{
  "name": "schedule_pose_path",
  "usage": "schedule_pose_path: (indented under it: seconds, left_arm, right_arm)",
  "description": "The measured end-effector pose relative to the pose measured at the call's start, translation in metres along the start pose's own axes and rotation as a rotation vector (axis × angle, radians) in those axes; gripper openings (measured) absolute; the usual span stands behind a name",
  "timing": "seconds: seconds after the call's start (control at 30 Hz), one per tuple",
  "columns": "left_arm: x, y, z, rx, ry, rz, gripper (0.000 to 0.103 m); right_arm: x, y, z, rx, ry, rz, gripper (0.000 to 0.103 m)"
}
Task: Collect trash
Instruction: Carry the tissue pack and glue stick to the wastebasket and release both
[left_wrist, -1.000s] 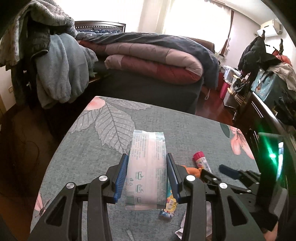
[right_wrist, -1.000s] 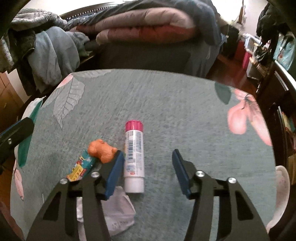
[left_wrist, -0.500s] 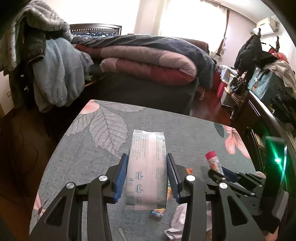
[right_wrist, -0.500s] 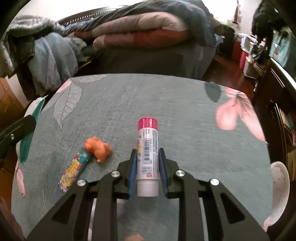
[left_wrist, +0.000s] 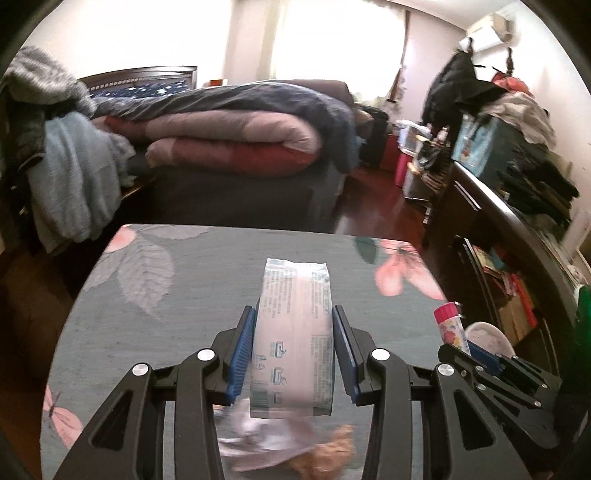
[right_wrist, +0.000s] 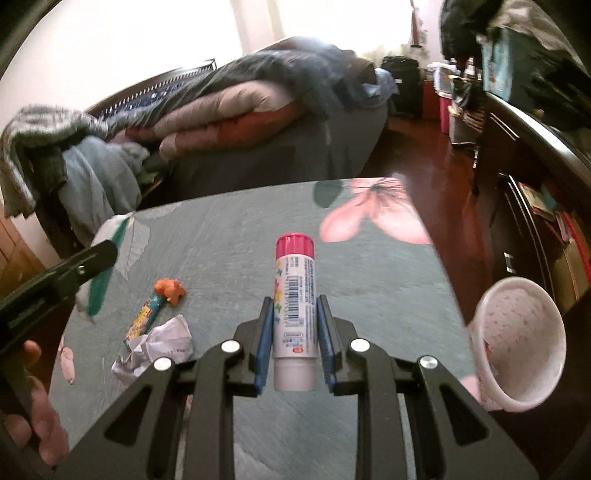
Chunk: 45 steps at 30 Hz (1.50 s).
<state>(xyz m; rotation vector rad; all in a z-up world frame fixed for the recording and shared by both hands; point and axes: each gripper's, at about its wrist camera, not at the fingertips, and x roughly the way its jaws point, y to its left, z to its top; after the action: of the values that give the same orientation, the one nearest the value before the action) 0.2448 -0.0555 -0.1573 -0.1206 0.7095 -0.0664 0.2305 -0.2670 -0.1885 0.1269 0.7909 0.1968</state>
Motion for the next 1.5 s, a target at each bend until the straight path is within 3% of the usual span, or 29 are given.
schedule_pose_path:
  seconds: [0.27,0.8,0.97,1.23,1.3,1.4,1.43,1.5]
  left_arm:
    - [0.001,-0.074,-0.003,0.103,0.011,-0.125,0.042]
    - [0.048,-0.252,-0.020,0.318,0.100,-0.402,0.042]
    - [0.077,-0.301,-0.032,0.363,0.162,-0.442,0.042]
    - [0.115,-0.346,-0.044,0.406,0.223,-0.469,0.042]
    - [0.123,-0.351,-0.044,0.402,0.230,-0.474,0.046]
    - [0.128,-0.352,-0.043,0.397,0.236,-0.486,0.071]
    - [0.128,-0.351,-0.042,0.390,0.230,-0.489,0.086]
    - [0.124,-0.348,-0.042,0.375,0.193,-0.491,0.091]
  right_arm:
    - [-0.038,-0.055,-0.020,0.092,-0.061,-0.056,0.024]
    - [-0.062,-0.226,-0.070,0.365,-0.095,-0.260,0.024]
    - [-0.056,-0.262,-0.080,0.402,-0.092,-0.305,0.024]
    - [-0.033,-0.299,-0.081,0.418,-0.097,-0.354,0.026]
    - [-0.025,-0.307,-0.080,0.423,-0.094,-0.363,0.026]
    - [-0.020,-0.311,-0.082,0.430,-0.086,-0.373,0.027]
    - [-0.020,-0.311,-0.083,0.431,-0.087,-0.371,0.029]
    - [-0.020,-0.310,-0.085,0.436,-0.088,-0.374,0.033]
